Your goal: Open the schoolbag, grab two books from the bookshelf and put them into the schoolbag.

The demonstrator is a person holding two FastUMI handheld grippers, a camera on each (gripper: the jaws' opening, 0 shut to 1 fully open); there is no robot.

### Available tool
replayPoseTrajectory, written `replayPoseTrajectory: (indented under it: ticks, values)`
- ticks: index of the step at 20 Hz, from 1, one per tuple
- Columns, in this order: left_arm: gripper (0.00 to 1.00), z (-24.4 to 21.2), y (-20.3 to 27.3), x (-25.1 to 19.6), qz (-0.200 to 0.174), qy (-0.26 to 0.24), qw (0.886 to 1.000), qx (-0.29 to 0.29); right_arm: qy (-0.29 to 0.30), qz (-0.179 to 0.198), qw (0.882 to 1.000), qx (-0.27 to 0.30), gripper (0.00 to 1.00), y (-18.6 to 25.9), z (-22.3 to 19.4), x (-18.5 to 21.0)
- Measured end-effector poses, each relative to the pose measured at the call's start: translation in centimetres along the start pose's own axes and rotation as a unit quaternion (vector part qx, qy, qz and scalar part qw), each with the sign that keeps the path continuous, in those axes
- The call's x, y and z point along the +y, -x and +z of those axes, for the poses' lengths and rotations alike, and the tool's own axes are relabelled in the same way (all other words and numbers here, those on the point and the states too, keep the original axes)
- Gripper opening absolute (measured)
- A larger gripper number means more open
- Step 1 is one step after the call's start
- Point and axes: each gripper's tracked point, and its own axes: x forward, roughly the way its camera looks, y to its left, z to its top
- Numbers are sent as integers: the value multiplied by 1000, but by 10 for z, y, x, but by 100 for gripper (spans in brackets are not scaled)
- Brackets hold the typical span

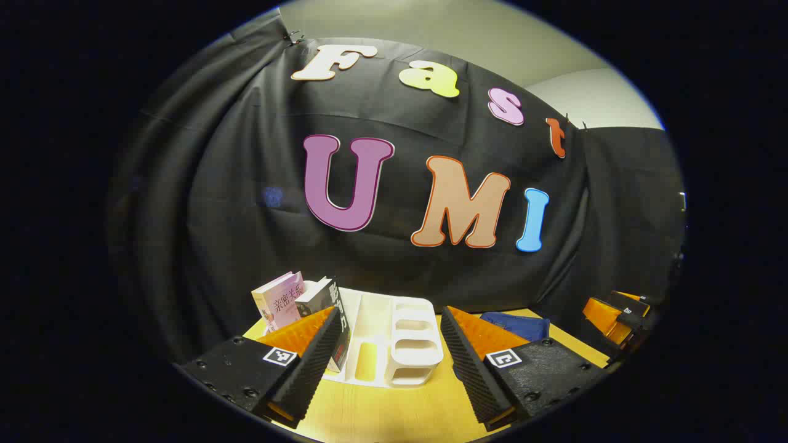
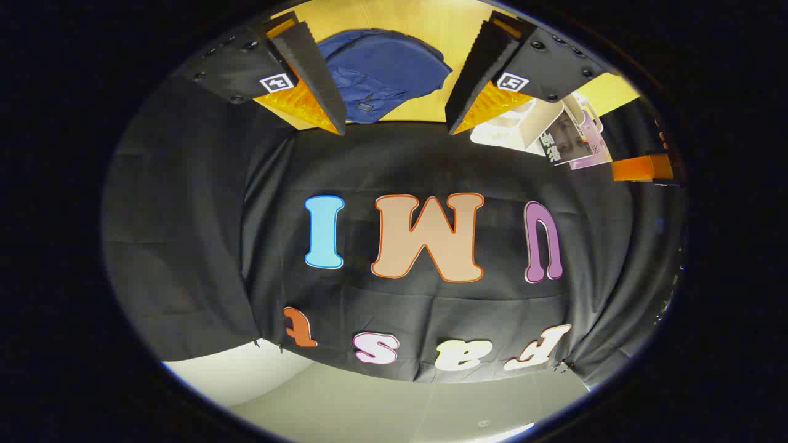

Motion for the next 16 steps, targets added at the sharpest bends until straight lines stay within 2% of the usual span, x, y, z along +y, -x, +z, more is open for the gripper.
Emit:
replayPoseTrajectory:
  ticks: [6, 7, 9, 16]
  values:
    - [95, -6, 0, -8, 5, 6, 1000, 5, 14, 11, 1000, -2, 100, 1, 1, -2]
    - [92, -7, 1, -8, 6, 6, 1000, 6, 17, 14, 1000, -2, 100, 1, 0, -1]
    - [95, -10, 1, -7, 10, 11, 1000, 13, 23, 19, 1000, -2, 100, 0, -1, 1]
    - [95, -19, 4, -9, 11, 11, 999, 29, 19, 24, 1000, 1, 100, -1, -4, -1]
